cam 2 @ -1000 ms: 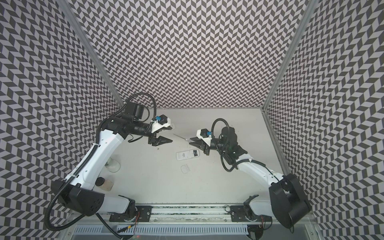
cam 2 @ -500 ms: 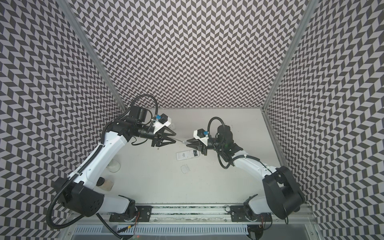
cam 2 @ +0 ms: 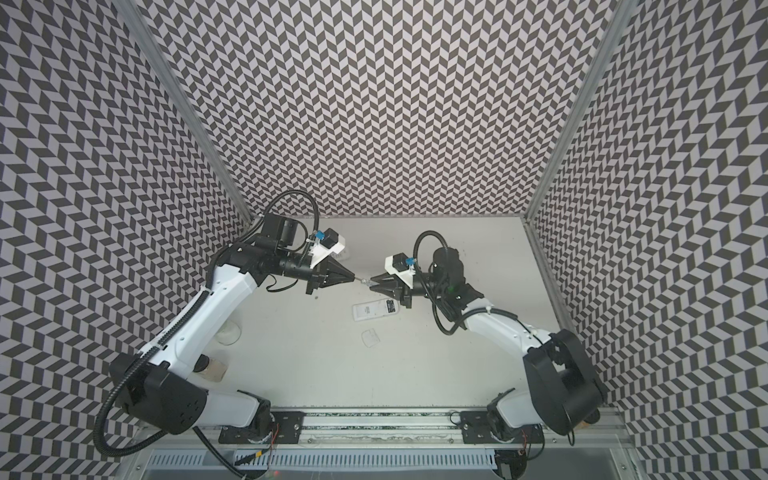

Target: Unload the batteries from the remote control

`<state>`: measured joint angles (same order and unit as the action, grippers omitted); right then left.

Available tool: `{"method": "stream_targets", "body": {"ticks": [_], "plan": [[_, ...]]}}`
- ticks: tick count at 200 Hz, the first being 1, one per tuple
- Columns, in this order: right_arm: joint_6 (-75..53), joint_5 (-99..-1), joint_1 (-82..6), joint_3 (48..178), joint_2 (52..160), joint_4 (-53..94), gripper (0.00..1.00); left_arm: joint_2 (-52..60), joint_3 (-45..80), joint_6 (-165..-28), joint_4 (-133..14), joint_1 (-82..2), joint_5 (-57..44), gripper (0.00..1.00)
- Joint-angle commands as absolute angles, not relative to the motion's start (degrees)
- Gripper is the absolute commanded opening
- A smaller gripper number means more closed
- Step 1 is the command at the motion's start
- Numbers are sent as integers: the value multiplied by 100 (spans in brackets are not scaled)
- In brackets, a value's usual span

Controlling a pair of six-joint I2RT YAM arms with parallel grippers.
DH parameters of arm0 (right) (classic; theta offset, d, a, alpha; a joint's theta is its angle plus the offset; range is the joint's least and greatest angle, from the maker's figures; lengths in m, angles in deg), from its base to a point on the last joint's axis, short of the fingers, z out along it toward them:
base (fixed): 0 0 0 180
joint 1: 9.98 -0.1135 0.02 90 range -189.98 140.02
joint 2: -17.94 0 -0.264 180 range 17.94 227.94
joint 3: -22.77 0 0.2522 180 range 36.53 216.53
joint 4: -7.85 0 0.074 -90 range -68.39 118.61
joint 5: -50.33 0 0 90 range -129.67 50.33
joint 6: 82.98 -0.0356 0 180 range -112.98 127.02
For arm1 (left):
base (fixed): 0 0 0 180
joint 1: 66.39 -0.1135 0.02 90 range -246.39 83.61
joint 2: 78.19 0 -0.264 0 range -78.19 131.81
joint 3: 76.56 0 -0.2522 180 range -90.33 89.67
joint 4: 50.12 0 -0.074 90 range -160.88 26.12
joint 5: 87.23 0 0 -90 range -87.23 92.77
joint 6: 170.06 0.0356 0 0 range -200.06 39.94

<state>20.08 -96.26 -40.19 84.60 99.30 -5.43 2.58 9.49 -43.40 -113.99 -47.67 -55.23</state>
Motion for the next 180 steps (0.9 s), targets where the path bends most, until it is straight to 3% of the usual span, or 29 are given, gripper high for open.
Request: {"method": "stream_targets", "body": {"ticks": [1, 24, 41, 72, 91, 122, 154, 180], "plan": [[1910, -9420, -4056, 8313, 9751, -968, 17, 113, 1088, -4784, -10985, -4784, -5551, 0], [2057, -9222, -4057, 8236, 9529, -718, 42, 70, 1213, -5603, -10456, -4964, -5665, 0], [1743, -8747, -4057, 7786, 9212, -1343, 61, 29, 1435, -6333, -9918, -5149, -5815, 0], [1072, -7927, -3995, 7810, 8919, -1015, 78, -8, 1556, -6722, -9625, -5235, -6158, 0], [496, -7620, -3972, 7676, 8788, -1302, 100, -7, 1739, -7121, -9243, -5320, -6376, 0], [-1050, -7807, -3738, 8014, 9120, -1329, 99, -72, 1979, -8034, -8470, -5538, -6800, 0], [-1693, -7998, -3716, 8124, 9392, -1723, 99, -256, 2747, -9859, -6739, -5864, -7080, 0], [-2190, -8216, -3700, 8409, 9729, -1709, 97, -361, 3101, -10583, -6006, -6009, -7194, 0]]}}
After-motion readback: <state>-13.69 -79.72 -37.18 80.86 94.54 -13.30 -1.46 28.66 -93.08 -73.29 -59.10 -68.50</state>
